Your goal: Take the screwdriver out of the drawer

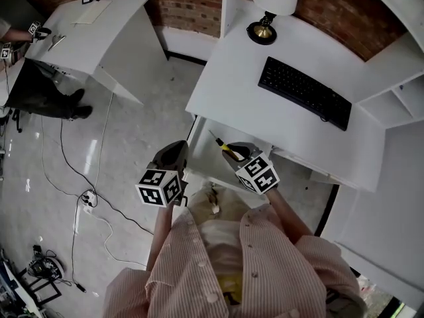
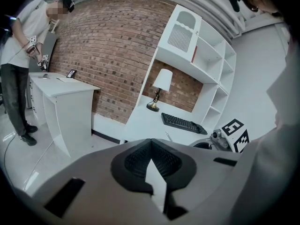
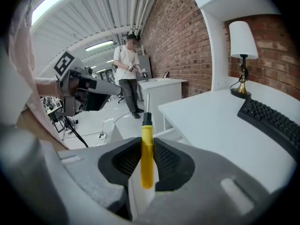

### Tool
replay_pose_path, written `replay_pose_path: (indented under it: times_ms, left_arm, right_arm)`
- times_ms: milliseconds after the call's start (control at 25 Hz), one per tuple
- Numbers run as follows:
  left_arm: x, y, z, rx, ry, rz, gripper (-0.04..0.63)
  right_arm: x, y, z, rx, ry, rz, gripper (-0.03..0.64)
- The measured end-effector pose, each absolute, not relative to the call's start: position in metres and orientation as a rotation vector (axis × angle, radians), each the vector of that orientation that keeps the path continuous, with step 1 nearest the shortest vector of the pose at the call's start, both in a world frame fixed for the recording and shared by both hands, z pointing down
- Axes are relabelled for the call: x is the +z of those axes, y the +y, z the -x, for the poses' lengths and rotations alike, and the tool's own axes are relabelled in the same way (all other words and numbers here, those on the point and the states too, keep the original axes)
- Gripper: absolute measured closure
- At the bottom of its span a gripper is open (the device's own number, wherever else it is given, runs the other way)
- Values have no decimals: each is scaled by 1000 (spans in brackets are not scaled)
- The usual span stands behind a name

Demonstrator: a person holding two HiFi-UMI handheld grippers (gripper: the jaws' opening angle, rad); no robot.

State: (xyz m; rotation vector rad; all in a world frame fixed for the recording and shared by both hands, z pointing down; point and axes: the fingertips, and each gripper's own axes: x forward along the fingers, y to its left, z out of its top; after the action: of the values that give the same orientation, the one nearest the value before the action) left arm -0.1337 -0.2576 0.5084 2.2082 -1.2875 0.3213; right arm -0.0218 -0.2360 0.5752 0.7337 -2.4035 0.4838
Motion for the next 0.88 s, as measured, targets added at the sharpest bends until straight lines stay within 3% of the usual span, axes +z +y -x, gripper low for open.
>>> replay_pose_path:
  times_ms: [880]
  left_arm:
    - [422,-265,147,122,-1430,-2359,595]
  right_arm:
    - [438,-263,-19,463,-2711,-1264,535]
